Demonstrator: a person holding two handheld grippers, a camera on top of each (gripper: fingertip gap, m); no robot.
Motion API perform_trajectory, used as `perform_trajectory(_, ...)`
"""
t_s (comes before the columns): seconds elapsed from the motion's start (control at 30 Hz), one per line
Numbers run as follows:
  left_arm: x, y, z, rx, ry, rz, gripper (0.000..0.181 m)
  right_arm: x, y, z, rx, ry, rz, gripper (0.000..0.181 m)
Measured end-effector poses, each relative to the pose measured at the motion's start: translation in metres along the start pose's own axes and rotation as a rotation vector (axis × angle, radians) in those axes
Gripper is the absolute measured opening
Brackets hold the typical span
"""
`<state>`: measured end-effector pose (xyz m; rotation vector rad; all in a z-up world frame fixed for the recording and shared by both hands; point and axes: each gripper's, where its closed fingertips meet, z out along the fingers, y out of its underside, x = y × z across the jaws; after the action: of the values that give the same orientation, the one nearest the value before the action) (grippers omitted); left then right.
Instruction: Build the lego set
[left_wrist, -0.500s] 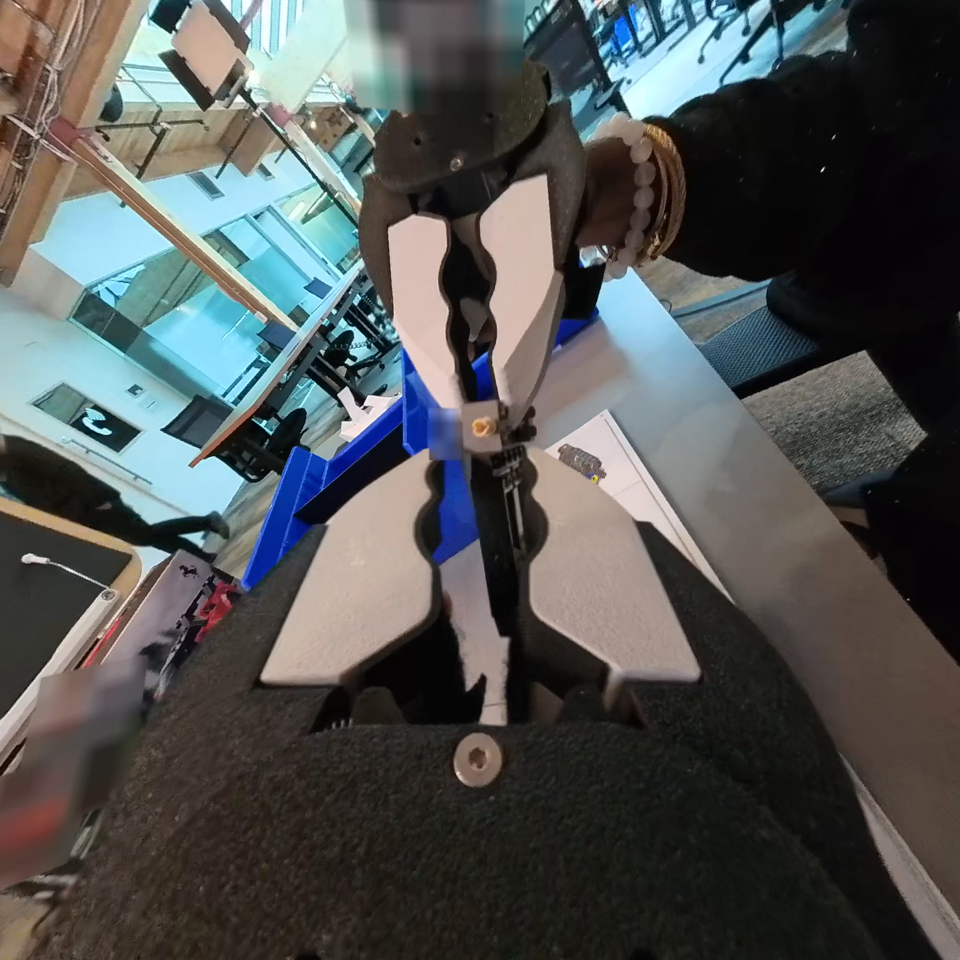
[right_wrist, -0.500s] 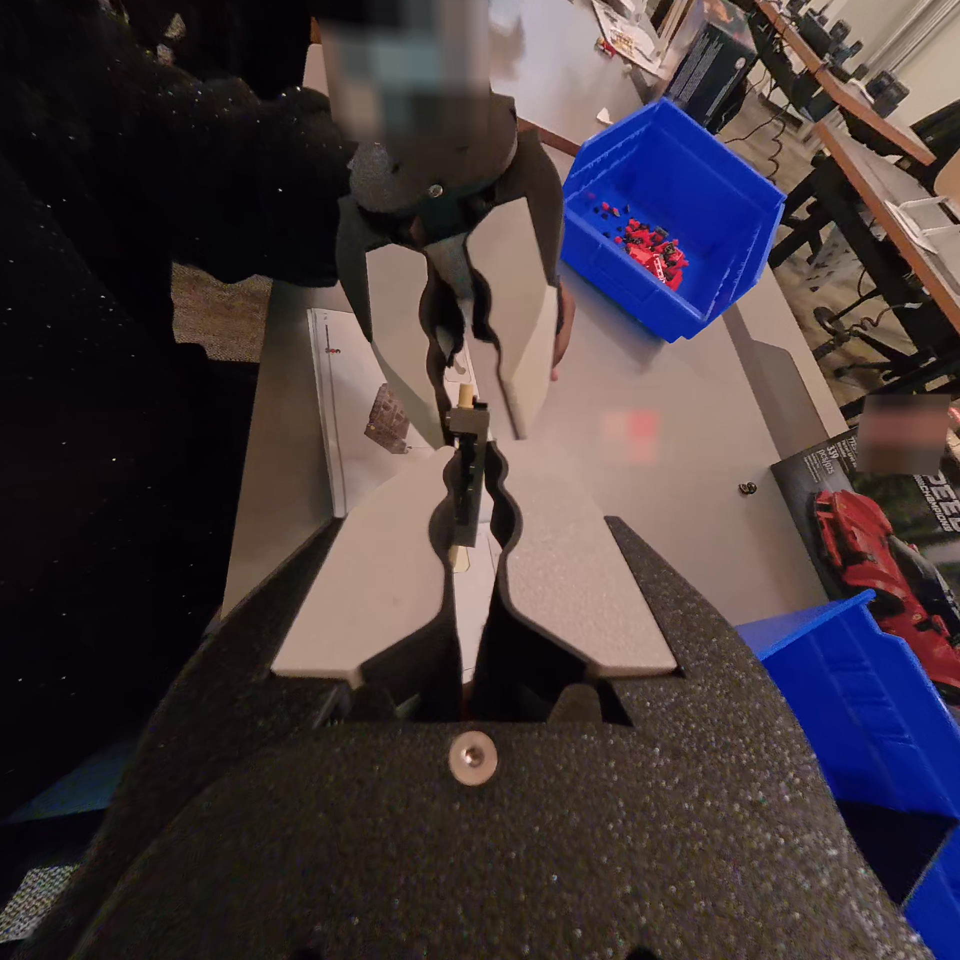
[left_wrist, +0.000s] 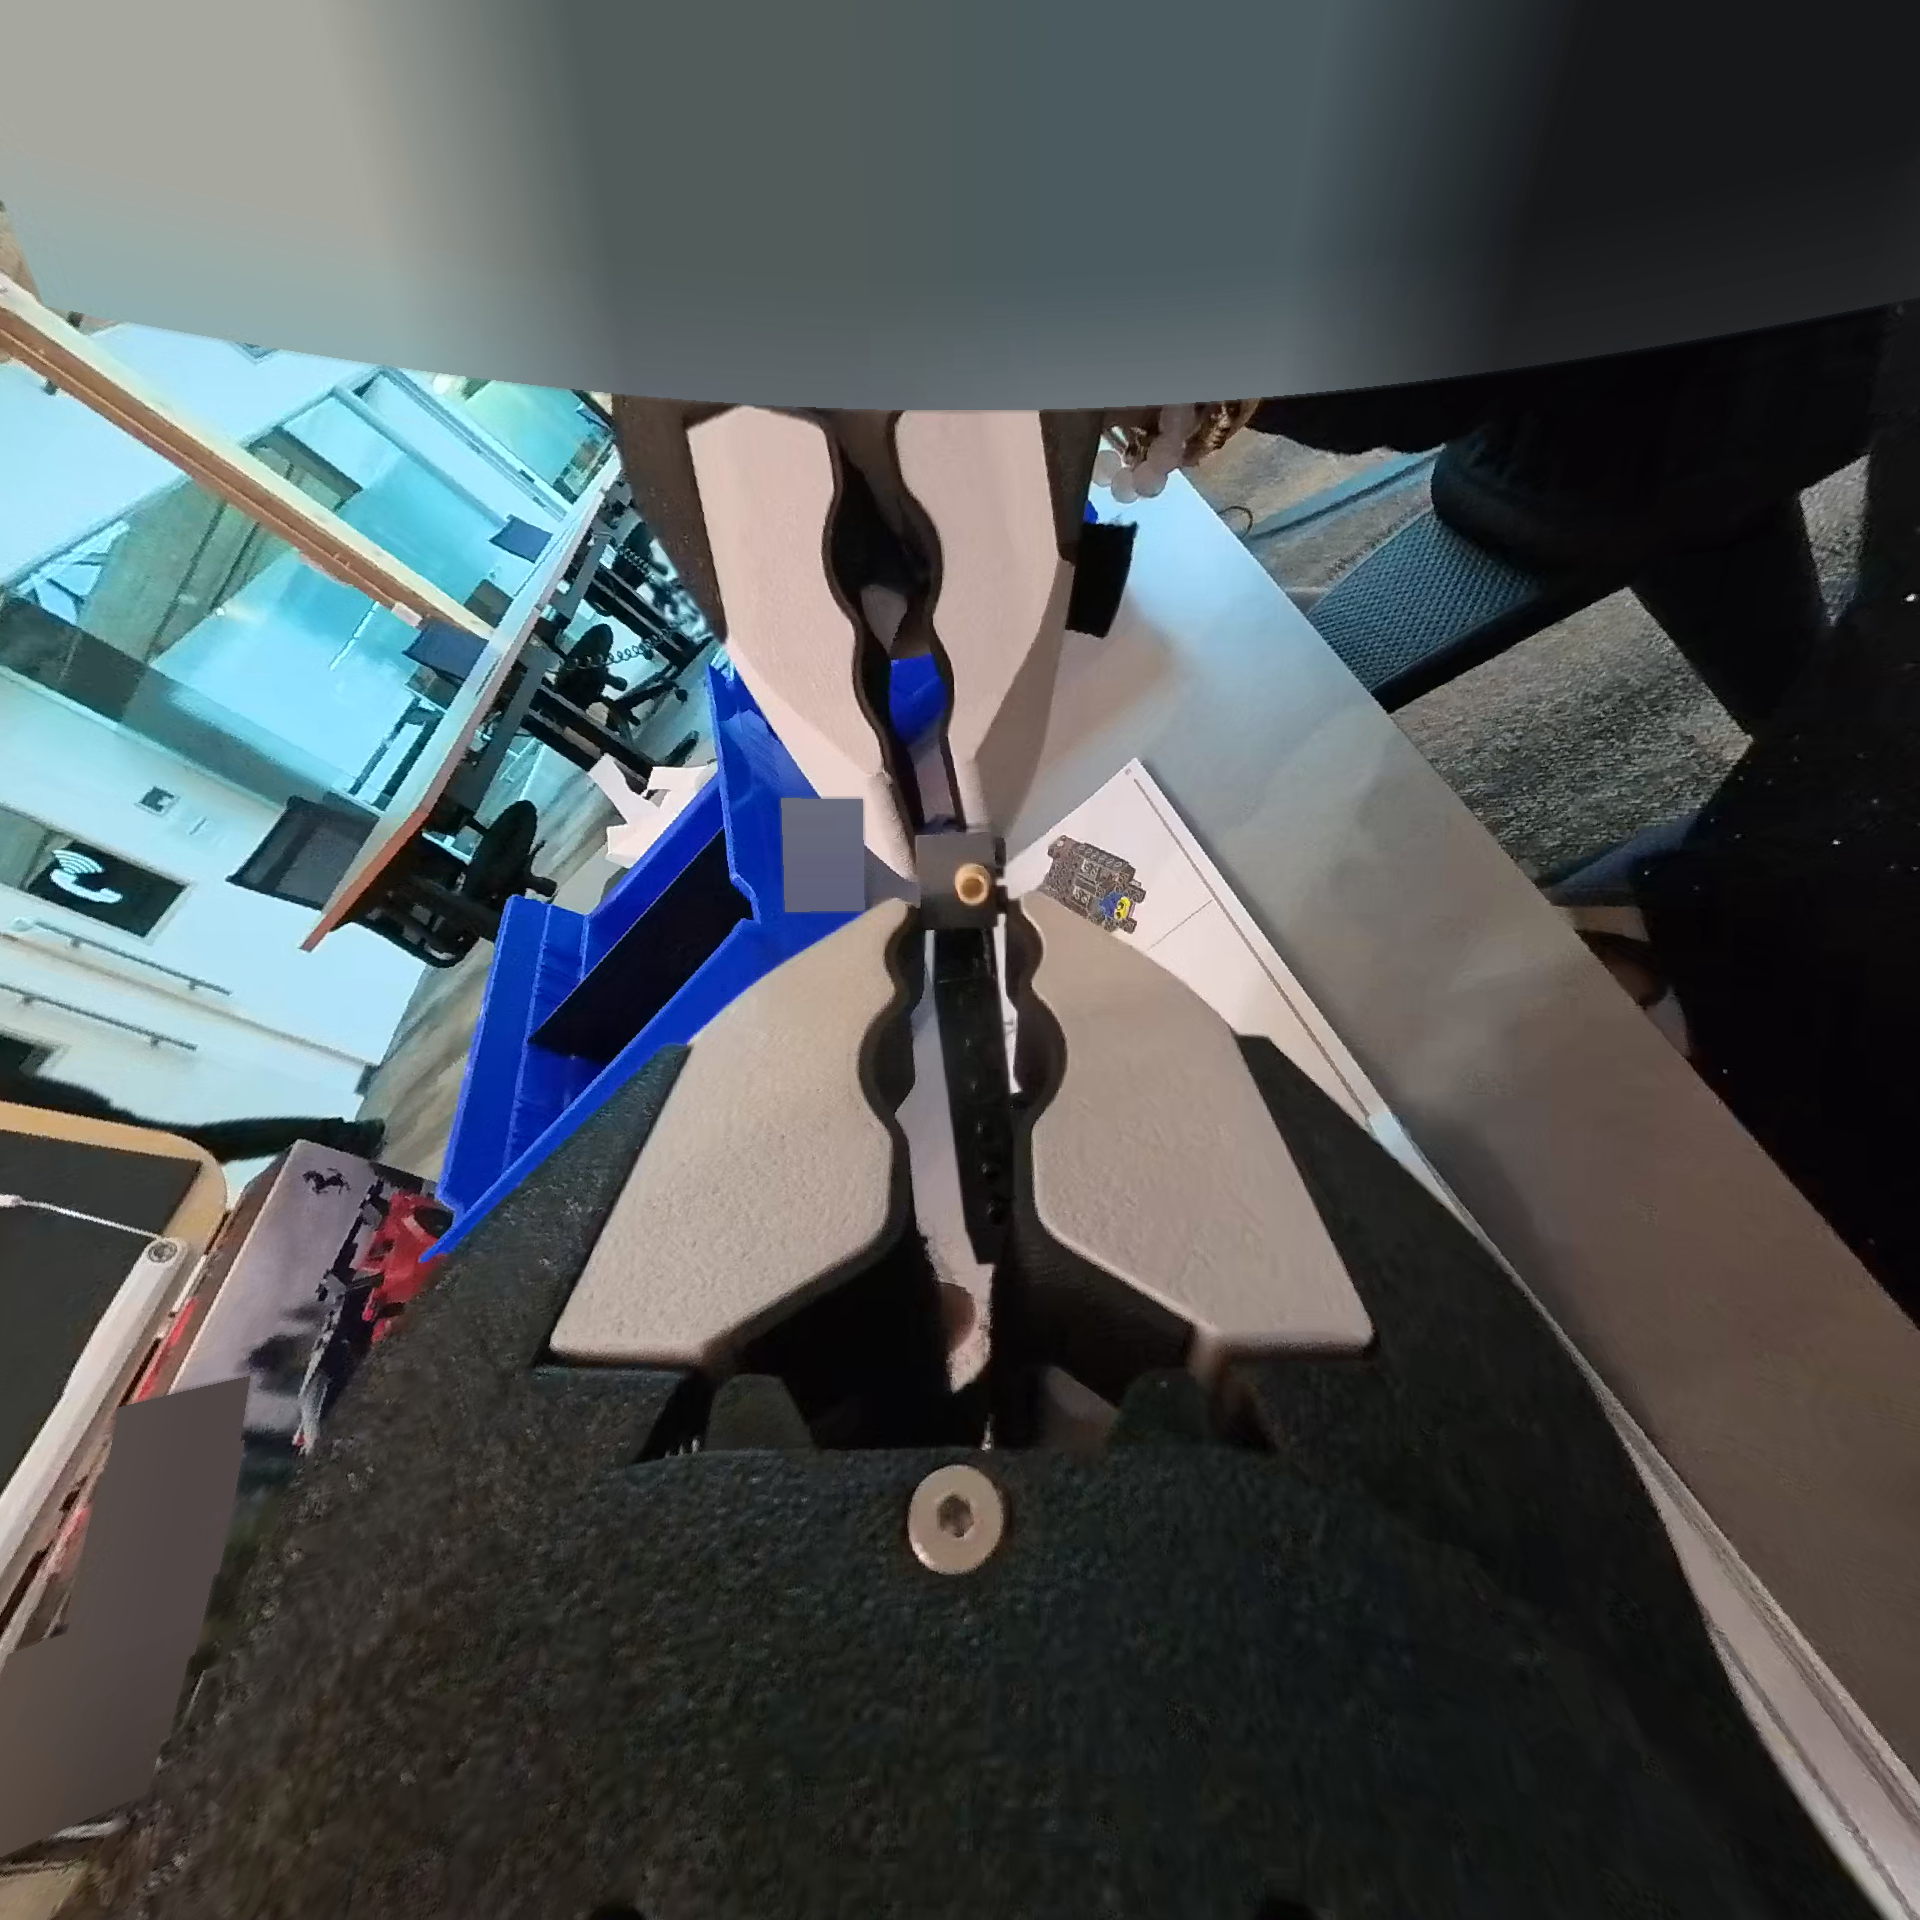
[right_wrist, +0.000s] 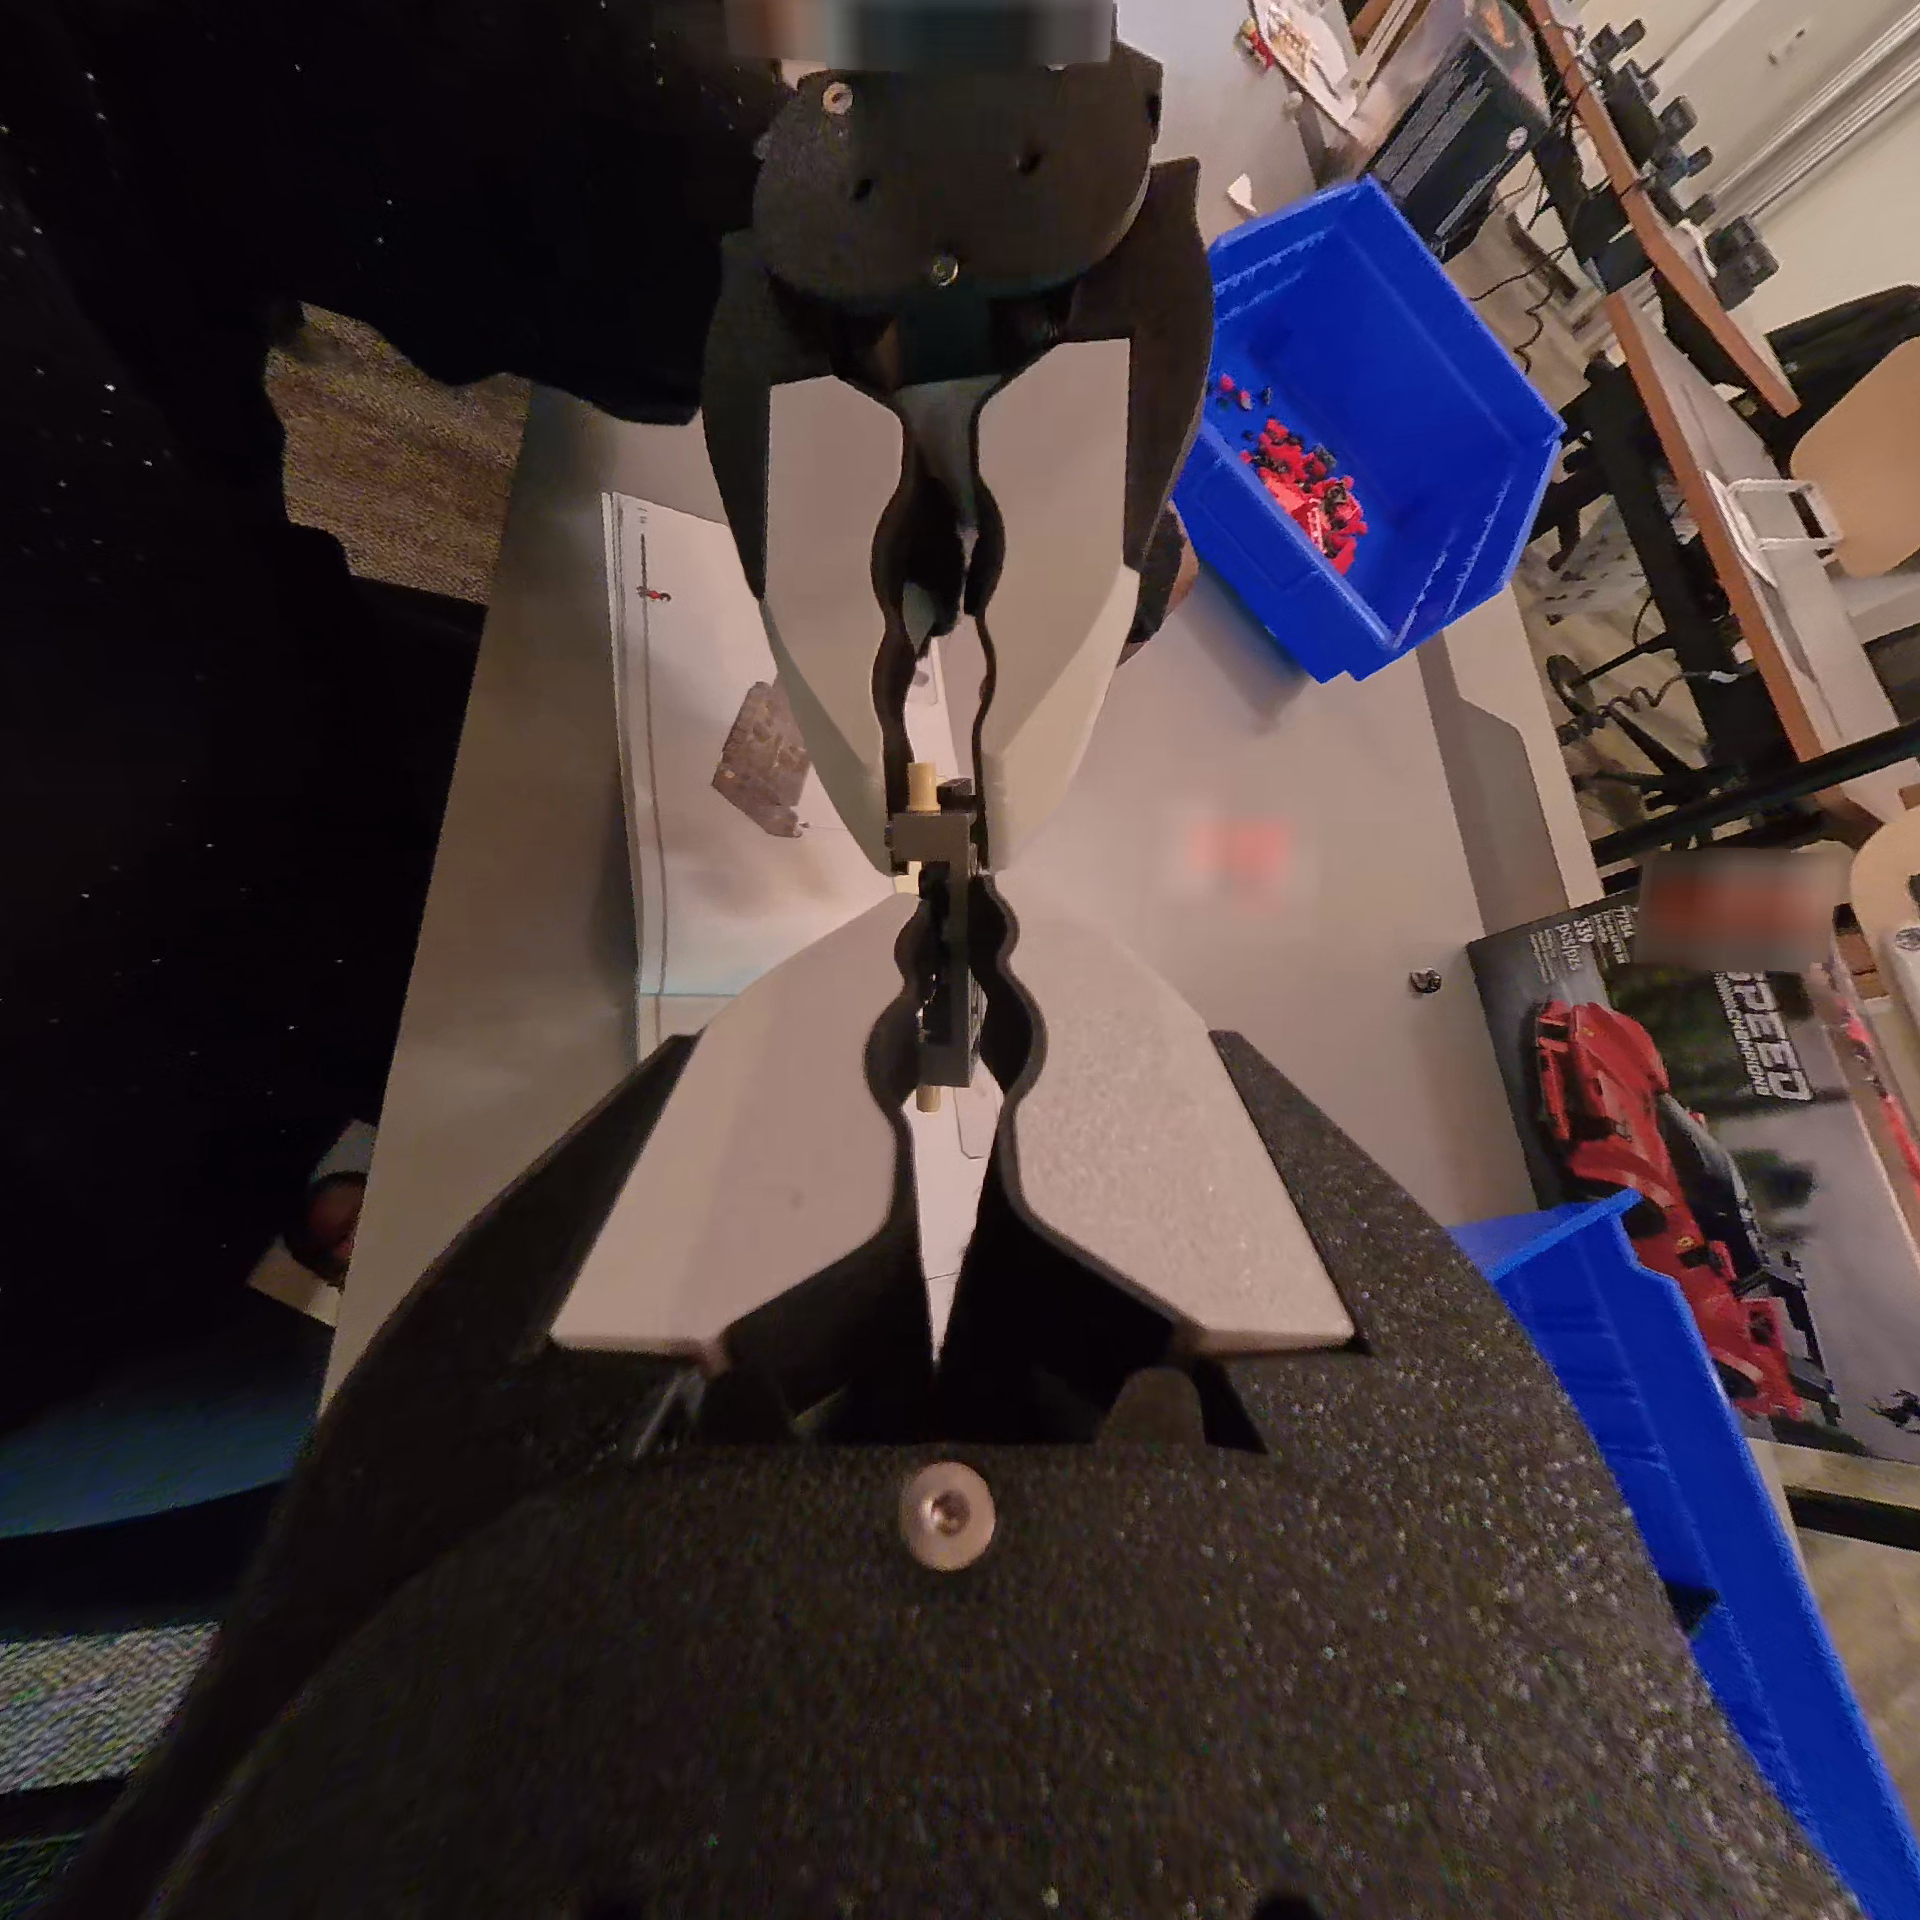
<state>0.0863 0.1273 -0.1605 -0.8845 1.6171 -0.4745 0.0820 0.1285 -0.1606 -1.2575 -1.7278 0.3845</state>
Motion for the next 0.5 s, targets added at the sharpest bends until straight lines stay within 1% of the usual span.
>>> perform_trajectory(0.07,0.000,0.002,0.000,-0.017,0.006,0.002,0.014,0.000,0.001,0.001,0.000,0.000,0.026,0.007)
perform_trajectory(0.17,-0.004,0.000,-0.004,-0.009,-0.008,-0.012,0.014,0.005,-0.004,0.002,0.072,0.016,0.114,0.007)
perform_trajectory(0.23,-0.005,0.002,-0.004,-0.032,-0.002,-0.015,0.014,0.005,-0.004,0.004,0.082,0.006,0.172,0.008)
perform_trajectory(0.3,-0.009,0.004,-0.005,-0.037,-0.026,-0.021,0.014,0.009,-0.004,0.004,0.072,0.048,0.155,0.008)
perform_trajectory(0.37,-0.010,0.003,-0.006,-0.014,-0.027,-0.065,0.014,0.012,-0.007,0.004,0.076,0.080,0.104,0.008)
perform_trajectory(0.5,-0.008,0.006,-0.007,-0.029,-0.022,-0.065,0.014,0.012,-0.005,0.006,0.044,0.072,0.111,0.012)
